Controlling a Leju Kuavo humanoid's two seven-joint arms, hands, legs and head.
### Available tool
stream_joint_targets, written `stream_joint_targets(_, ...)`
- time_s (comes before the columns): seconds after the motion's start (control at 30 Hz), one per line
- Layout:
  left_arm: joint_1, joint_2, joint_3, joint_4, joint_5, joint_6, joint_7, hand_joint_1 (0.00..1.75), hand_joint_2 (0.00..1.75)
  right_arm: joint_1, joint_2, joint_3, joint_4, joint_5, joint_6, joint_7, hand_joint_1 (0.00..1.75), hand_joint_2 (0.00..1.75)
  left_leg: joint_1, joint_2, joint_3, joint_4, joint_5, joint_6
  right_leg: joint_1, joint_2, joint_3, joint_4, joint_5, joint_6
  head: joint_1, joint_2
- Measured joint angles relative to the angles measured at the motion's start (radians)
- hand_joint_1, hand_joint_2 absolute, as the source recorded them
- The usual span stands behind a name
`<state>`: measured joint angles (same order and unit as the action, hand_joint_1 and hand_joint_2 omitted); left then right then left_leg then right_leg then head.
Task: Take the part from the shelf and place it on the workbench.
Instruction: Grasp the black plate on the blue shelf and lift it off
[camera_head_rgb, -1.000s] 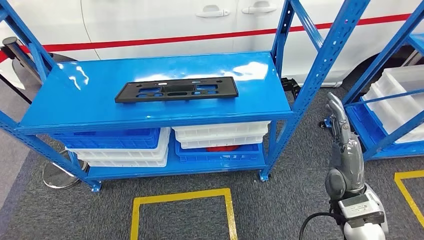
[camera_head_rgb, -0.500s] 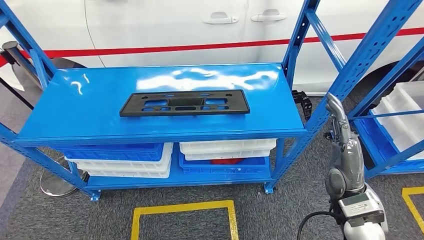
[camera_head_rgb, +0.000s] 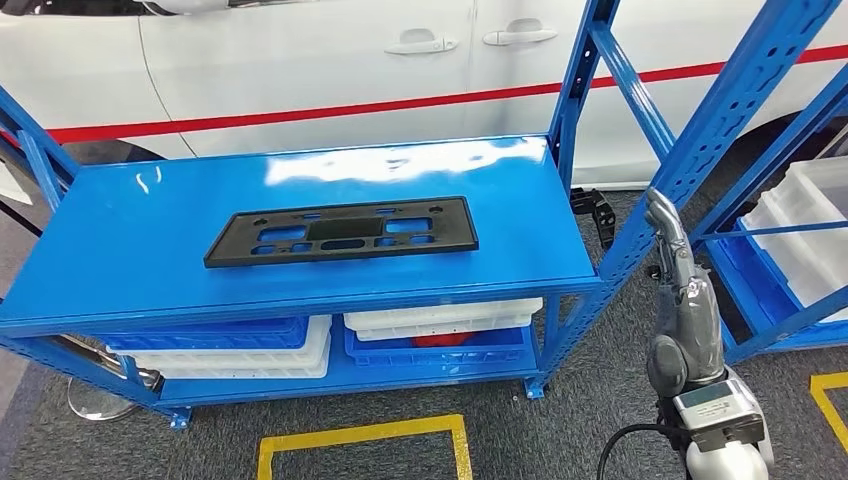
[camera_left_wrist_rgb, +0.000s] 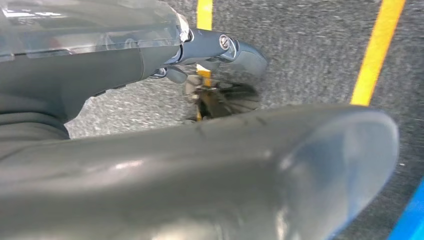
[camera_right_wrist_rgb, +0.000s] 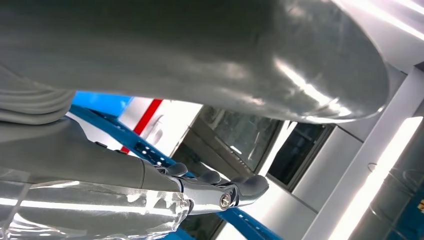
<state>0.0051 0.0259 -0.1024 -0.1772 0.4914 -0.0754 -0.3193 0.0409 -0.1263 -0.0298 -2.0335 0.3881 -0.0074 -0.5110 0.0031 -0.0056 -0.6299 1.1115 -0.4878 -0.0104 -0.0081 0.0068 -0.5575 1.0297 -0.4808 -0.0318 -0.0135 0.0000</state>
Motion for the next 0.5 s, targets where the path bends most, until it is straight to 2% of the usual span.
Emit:
stream_joint_targets(0.03, 0.0, 0.001, 0.0, 0.0, 0.001, 0.0, -0.002, 0.0, 0.0, 0.0, 0.0, 0.0, 0.001, -0.003, 0.002, 0.003, 0.0, 0.0, -0.003, 0.0, 0.013, -0.05, 0.027, 0.006, 0.001, 0.0, 0.005, 0.0, -0.005, 0.004, 0.0, 0.0)
stream_joint_targets(0.07, 0.0, 0.001, 0.001, 0.001, 0.001, 0.0, -0.003, 0.0, 0.0, 0.0, 0.0, 0.0, 0.002, -0.005, 0.004, 0.008, 0.0, 0.0, -0.006, 0.0, 0.021, -0.078, 0.043, 0.012, 0.001, 0.001, 0.007, 0.001, -0.01, 0.009, 0.0, 0.0)
stream_joint_targets(0.13, 0.0, 0.002, 0.001, 0.001, 0.003, -0.001, -0.006, 0.0, 0.0, 0.0, 0.0, 0.0, 0.005, -0.012, 0.011, 0.024, 0.0, 0.0, -0.01, 0.0, 0.025, -0.088, 0.042, 0.023, 0.001, 0.001, 0.009, -0.001, -0.017, 0.022, 0.0, 0.0)
stream_joint_targets(0.17, 0.002, 0.002, 0.002, 0.001, 0.005, -0.001, -0.007, 0.0, 0.0, 0.001, -0.002, 0.0, 0.006, -0.022, 0.018, 0.035, 0.0, 0.0, -0.008, 0.0, 0.032, -0.094, 0.053, 0.028, 0.001, 0.0, 0.012, 0.0, -0.021, 0.028, 0.0, 0.0)
stream_joint_targets(0.23, 0.004, 0.002, 0.003, 0.001, 0.01, -0.002, -0.009, 0.0, 0.0, 0.0, -0.008, 0.0, 0.011, -0.047, 0.034, 0.06, 0.0, 0.0, -0.002, 0.002, 0.045, -0.107, 0.057, 0.038, 0.001, -0.002, 0.002, 0.034, -0.045, 0.037, 0.002, 0.0)
stream_joint_targets(0.27, 0.004, 0.001, 0.004, 0.001, 0.013, -0.002, -0.01, 0.0, 0.0, 0.001, -0.012, -0.001, 0.016, -0.055, 0.04, 0.072, 0.0, 0.0, -0.001, 0.003, 0.05, -0.111, 0.057, 0.042, -0.001, -0.003, -0.022, 0.081, -0.069, 0.041, 0.003, 0.0)
stream_joint_targets(0.33, 0.005, 0.002, 0.008, 0.001, 0.018, -0.002, -0.013, 0.0, 0.0, 0.002, -0.021, -0.002, 0.031, -0.06, 0.046, 0.092, 0.0, 0.0, -0.002, 0.002, 0.054, -0.112, 0.05, 0.048, -0.004, -0.003, -0.097, 0.205, -0.119, 0.048, 0.004, 0.0)
stream_joint_targets(0.37, 0.005, 0.001, 0.011, 0.001, 0.02, -0.002, -0.013, 0.0, 0.0, 0.003, -0.025, -0.002, 0.04, -0.06, 0.048, 0.1, 0.0, 0.0, -0.002, 0.002, 0.057, -0.111, 0.046, 0.049, -0.007, -0.003, -0.128, 0.248, -0.124, 0.051, 0.003, 0.0)
stream_joint_targets(0.4, 0.005, 0.001, 0.014, 0.001, 0.022, -0.002, -0.014, 0.0, 0.0, 0.003, -0.028, -0.002, 0.048, -0.06, 0.05, 0.105, 0.0, 0.0, -0.002, 0.001, 0.062, -0.109, 0.041, 0.048, -0.009, -0.003, -0.141, 0.255, -0.109, 0.053, 0.004, 0.0)
stream_joint_targets(0.43, 0.005, 0.0, 0.016, 0.001, 0.024, -0.002, -0.014, 0.0, 0.0, 0.003, -0.031, -0.001, 0.055, -0.058, 0.05, 0.108, 0.0, 0.0, -0.001, 0.0, 0.068, -0.108, 0.035, 0.047, -0.012, -0.004, -0.135, 0.224, -0.075, 0.055, 0.004, 0.0)
stream_joint_targets(0.47, 0.006, -0.001, 0.019, 0.001, 0.025, -0.002, -0.014, 0.0, 0.0, 0.002, -0.032, -0.001, 0.06, -0.056, 0.05, 0.111, 0.0, 0.0, -0.001, -0.001, 0.075, -0.105, 0.027, 0.044, -0.014, -0.005, -0.113, 0.165, -0.031, 0.056, 0.004, 0.0)
stream_joint_targets(0.5, 0.007, -0.002, 0.02, 0.001, 0.027, -0.002, -0.014, 0.0, 0.0, 0.0, -0.034, 0.0, 0.065, -0.05, 0.05, 0.115, 0.0, 0.0, -0.001, -0.002, 0.081, -0.103, 0.02, 0.04, -0.015, -0.006, -0.087, 0.105, 0.002, 0.055, 0.004, 0.0)
